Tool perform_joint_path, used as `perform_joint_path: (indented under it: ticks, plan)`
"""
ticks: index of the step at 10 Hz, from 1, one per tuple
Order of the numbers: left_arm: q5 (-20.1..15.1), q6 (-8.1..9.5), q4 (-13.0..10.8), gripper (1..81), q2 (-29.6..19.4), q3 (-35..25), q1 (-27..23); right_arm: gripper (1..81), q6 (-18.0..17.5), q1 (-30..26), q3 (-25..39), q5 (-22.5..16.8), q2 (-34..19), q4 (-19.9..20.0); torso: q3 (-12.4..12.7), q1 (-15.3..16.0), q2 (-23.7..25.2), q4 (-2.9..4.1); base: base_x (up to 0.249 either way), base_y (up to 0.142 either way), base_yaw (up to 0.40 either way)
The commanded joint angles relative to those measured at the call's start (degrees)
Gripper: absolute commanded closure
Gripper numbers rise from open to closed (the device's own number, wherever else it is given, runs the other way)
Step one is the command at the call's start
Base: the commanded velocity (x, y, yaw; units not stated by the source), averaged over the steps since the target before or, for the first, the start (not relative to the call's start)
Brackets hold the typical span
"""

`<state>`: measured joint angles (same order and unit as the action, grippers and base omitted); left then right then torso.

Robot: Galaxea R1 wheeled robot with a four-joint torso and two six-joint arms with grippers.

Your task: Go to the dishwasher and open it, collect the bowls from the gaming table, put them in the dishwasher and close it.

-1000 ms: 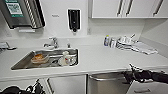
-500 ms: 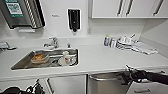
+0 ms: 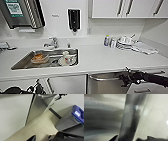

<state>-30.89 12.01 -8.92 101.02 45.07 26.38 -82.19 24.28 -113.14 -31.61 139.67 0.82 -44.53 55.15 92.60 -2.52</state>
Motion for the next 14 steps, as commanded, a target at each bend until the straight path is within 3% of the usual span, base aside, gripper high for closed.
perform_joint_path:
  ticks: [1, 3, 8, 14]
  plan:
    - [-0.57, -0.32, 0.13, 1.0, 0.06, -2.0, -5.41, 1.0, -1.22, -7.53, -0.14, -6.79, -2.09, -0.03, 0.0, 0.0, 0.0, 0.0, 0.0, 0.0, 0.0]
    - [-0.22, -0.49, 0.13, 1.0, 1.64, -2.44, -5.41, 1.0, -1.83, -7.36, 0.82, -11.19, -3.75, -0.11, 0.0, 0.0, 0.0, 0.0, 0.0, 0.0, 0.0]
    - [0.13, -0.23, -1.62, 1.0, 2.96, -2.0, -6.38, 1.0, -1.66, -4.28, 7.95, -11.54, -10.79, -0.38, 0.0, 0.0, 0.0, 0.0, 0.0, 0.0, 0.0]
    - [0.21, -0.23, -1.62, 1.0, -0.02, -2.0, -6.47, 1.0, -1.75, 1.17, 8.65, -10.93, -11.14, -0.64, 0.0, 0.02, 0.0, 0.0, 0.0, 0.0, 0.0]
